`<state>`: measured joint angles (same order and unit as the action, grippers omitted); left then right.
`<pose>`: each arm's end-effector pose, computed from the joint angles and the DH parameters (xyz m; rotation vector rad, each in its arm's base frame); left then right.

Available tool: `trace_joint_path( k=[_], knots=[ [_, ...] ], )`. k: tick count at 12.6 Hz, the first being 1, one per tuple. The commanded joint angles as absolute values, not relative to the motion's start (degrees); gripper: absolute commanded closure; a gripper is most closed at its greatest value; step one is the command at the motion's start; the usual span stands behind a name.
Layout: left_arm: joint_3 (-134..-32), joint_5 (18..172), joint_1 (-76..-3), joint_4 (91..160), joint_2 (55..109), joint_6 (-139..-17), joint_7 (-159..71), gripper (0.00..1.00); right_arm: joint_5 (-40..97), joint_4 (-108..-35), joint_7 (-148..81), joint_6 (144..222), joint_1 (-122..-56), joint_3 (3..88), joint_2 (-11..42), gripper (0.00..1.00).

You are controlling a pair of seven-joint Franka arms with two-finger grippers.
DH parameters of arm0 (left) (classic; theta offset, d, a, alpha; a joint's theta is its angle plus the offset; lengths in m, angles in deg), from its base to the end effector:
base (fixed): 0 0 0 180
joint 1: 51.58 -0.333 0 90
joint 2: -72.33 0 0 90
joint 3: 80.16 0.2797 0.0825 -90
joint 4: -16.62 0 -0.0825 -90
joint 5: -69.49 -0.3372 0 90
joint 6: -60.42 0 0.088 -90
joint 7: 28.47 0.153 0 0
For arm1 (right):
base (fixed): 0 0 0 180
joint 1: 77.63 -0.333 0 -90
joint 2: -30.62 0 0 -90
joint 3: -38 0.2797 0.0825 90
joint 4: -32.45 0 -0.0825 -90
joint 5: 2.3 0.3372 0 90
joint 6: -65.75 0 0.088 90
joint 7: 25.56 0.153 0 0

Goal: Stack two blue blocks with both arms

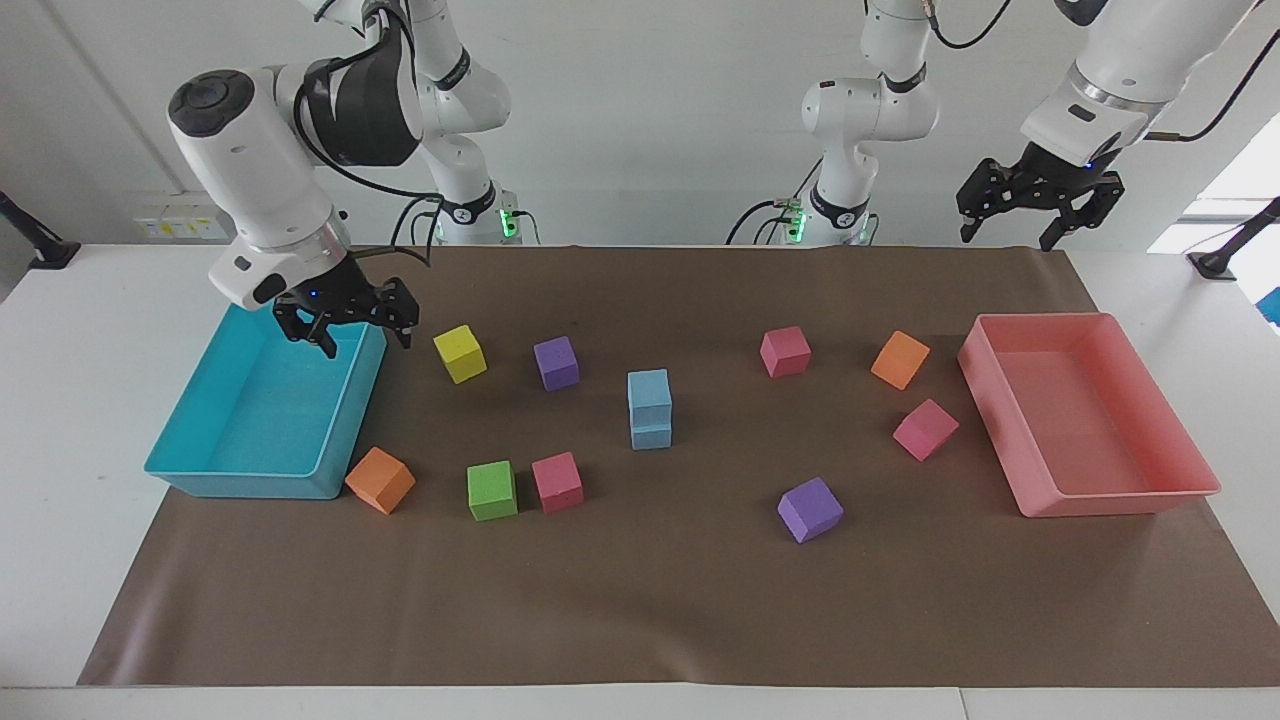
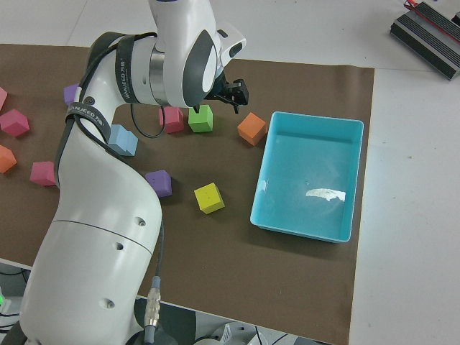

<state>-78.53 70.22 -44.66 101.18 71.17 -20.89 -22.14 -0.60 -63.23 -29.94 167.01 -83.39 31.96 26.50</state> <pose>0.4824 -0.0466 0.5789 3.1112 -0.3193 -0.0569 0.5405 0.0026 0.4795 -3.1190 -0.1038 -0.0417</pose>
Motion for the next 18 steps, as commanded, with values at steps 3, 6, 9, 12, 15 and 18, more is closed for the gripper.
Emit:
trace_joint_path(
  k=[3, 6, 9, 12, 15, 18],
  knots=[
    [-78.84, 70.28, -44.99, 102.93, 69.69, -20.97, -22.41, 0.0, -3.36, -63.08, -26.18, 158.06, -82.56, 31.76, 33.07, 0.0],
    [-78.84, 70.28, -44.81, 103.63, 69.34, -21.14, -22.32, 0.0, -3.44, -56.41, -26.27, 150.31, -82.29, 31.06, 32.73, 0.0],
    [-78.84, 70.28, -44.73, 103.63, 69.34, -21.14, -22.41, 0.0, -2.83, -60.36, -26.79, 151.8, -82.38, 31.14, 35.37, 0.0],
    [-78.84, 70.28, -44.73, 103.63, 69.34, -21.23, -22.41, 0.0, -4.4, -56.5, -28.02, 150.14, -81.68, 30.01, 35.19, 0.0],
    [-78.84, 70.28, -44.73, 103.63, 69.34, -21.23, -22.58, 0.0, -4.41, -56.83, -28.37, 149.5, -81.76, 30.09, 36.24, 0.0],
    [-78.84, 70.28, -44.73, 103.63, 69.34, -21.23, -22.58, 0.0, -3.88, -57.19, -29.25, 150.3, -82.2, 30.26, 36.33, 0.0]
  ],
)
